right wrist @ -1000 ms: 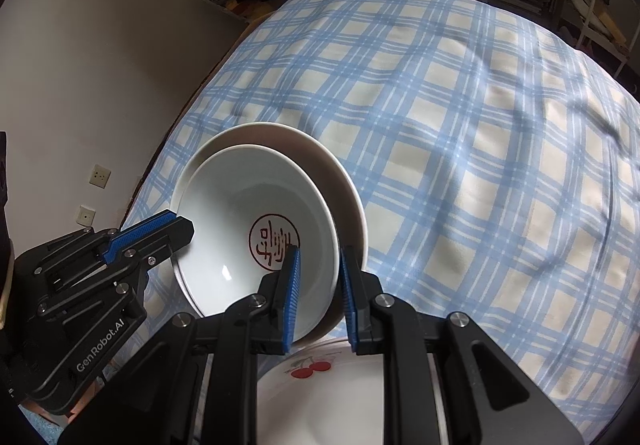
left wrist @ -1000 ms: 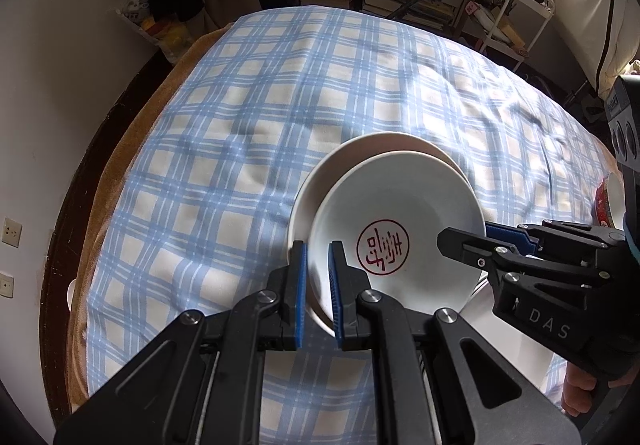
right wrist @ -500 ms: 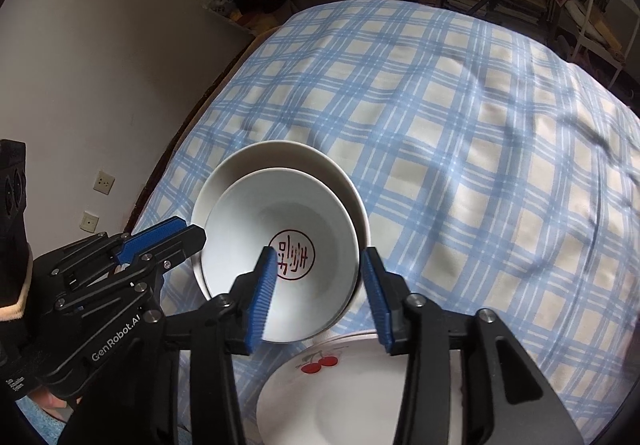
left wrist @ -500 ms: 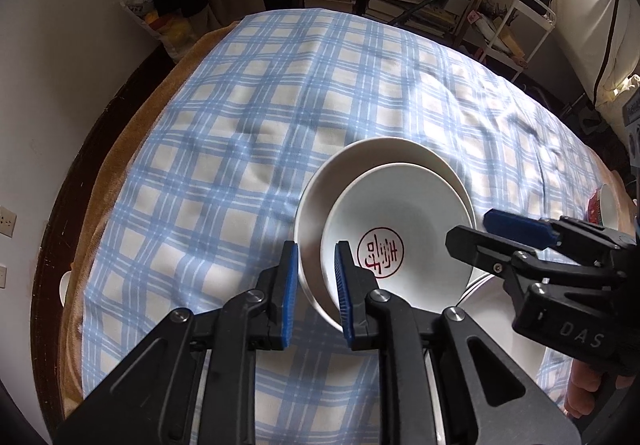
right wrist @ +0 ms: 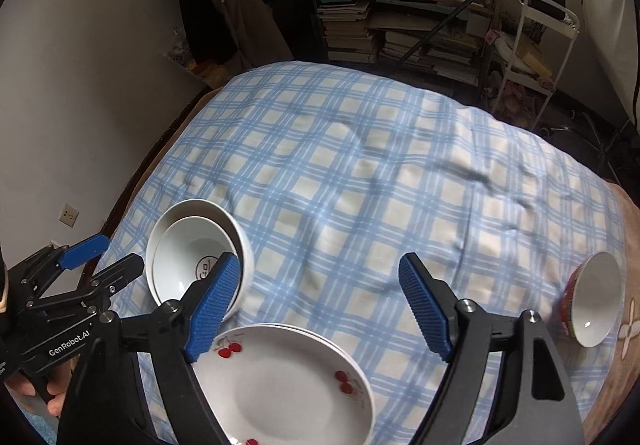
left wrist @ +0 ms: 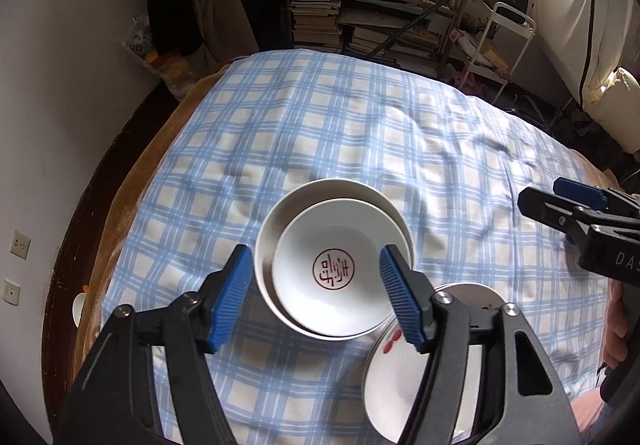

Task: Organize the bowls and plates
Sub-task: 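Move both tools toward the red-patterned bowls lying on the bed cover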

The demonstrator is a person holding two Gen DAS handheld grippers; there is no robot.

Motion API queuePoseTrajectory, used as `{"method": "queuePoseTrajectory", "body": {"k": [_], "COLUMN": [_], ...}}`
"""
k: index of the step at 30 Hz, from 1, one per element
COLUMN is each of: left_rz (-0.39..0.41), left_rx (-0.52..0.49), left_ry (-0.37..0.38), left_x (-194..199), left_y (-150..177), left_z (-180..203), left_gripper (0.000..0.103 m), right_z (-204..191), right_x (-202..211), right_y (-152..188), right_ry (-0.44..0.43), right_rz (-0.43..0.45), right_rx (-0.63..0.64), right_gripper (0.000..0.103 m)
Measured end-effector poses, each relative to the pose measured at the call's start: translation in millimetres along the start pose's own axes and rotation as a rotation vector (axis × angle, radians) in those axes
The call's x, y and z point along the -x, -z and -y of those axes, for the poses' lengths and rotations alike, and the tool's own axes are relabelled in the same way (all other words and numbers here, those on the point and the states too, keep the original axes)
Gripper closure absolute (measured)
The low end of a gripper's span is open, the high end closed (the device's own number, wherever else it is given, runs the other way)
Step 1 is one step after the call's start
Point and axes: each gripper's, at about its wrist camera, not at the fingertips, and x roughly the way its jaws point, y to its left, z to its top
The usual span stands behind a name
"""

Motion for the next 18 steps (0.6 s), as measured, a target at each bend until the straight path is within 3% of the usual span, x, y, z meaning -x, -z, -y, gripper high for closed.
{"method": "queuePoseTrajectory", "body": {"k": [2,4,18], "left_rz": [0.006,0.010,0.007], "left_rx": [-0.017,-0.020,-0.140], "left_ry": [-0.009,-0.021,0.019], "left_x": [3,4,-15], "left_y": [-4,-8,-33], "left_z": [15,30,163], "left_gripper": [0.018,0.016,0.016], "right_z": [21,43,169], "right_x": [10,20,58], "right_y": [0,1,16], "right_ry": [-0.013,-0.015,0.117], "right_rz": [0.012,0.023,0.086], "right_rx": [-0.041,-0.082,-0.147], "right_gripper": [0.010,0.006,0.001]}}
